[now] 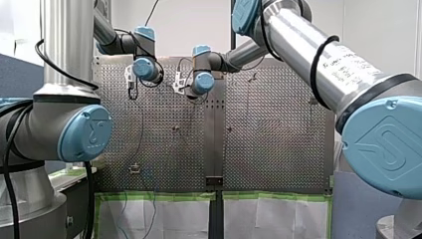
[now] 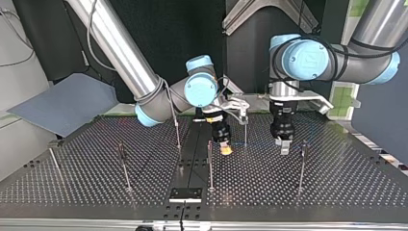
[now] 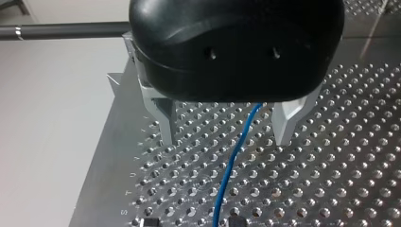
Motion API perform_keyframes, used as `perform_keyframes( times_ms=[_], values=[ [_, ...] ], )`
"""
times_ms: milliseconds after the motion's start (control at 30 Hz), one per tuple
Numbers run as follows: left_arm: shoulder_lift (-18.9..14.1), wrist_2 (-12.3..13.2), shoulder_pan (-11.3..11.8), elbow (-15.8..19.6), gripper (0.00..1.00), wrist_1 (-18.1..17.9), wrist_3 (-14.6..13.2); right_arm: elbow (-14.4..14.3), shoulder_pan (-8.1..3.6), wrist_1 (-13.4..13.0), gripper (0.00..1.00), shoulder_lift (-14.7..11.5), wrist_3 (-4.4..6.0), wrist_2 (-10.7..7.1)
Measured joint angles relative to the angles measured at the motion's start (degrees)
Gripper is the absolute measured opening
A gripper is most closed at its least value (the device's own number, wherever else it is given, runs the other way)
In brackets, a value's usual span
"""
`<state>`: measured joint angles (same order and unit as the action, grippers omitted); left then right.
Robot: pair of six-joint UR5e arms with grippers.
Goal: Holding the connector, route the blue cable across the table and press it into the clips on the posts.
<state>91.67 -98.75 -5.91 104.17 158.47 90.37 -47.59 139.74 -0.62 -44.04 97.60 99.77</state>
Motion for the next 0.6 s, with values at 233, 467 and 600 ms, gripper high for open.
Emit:
perform_keyframes(
  times_ms=[233, 467, 600],
  values=[
    [3.7, -1.2, -1.0, -3.0, 1.00, -0.1, -3.5, 0.0, -0.09, 0.0, 0.00, 0.0, 0.06, -0.43],
    [6.1, -1.9, -1.3, -3.5, 0.85, -0.3, -3.8, 0.0, -0.42, 0.0, 0.00, 0.0, 0.07, -0.59],
    [6.3, -3.2, -1.3, -3.5, 0.41, -0.3, -3.4, 0.0, -0.54, 0.0, 0.00, 0.0, 0.06, -0.61]
  ],
)
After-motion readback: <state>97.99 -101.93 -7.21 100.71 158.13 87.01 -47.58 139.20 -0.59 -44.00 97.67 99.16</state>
